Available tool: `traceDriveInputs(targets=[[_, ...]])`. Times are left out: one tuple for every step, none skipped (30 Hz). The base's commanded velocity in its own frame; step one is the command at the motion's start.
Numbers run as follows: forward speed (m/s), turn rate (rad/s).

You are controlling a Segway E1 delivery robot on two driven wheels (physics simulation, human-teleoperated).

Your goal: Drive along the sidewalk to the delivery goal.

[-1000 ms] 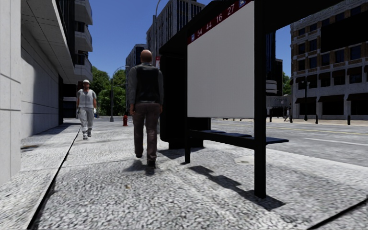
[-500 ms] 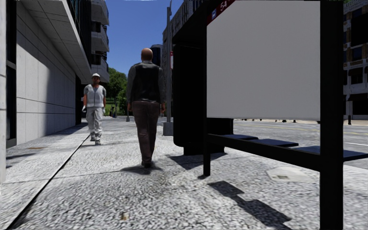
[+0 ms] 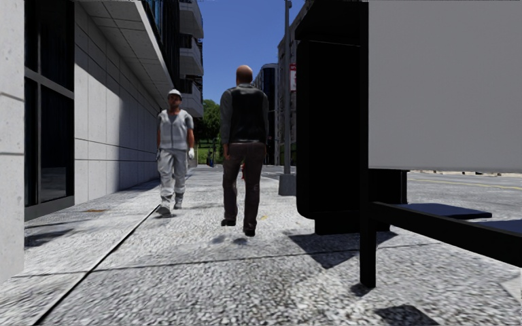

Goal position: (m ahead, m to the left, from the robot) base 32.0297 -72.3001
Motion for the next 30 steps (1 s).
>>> traceDriveInputs(targets=[[1.27, 0.47], [1.27, 0.35], [1.27, 0.19], [1.27, 0.19], [1.26, 0.00], [1.26, 0.00], [1.26, 0.00], [1.26, 0.00], [1.26, 0.00], [1.26, 0.00], [1.26, 0.00], [1.26, 0.00], [1.26, 0.00], [1.26, 0.00], [1.26, 0.00], [1.26, 0.00], [1.25, -0.41], [1.25, -0.47], [1.25, -0.47], [1.24, -0.49], [1.24, -0.49], [1.24, -0.49], [1.24, -0.08], [1.24, 0.00], [1.24, 0.00], [1.24, 0.00], [1.24, 0.00], [1.24, 0.00], [1.24, 0.00], [1.24, 0.00]])
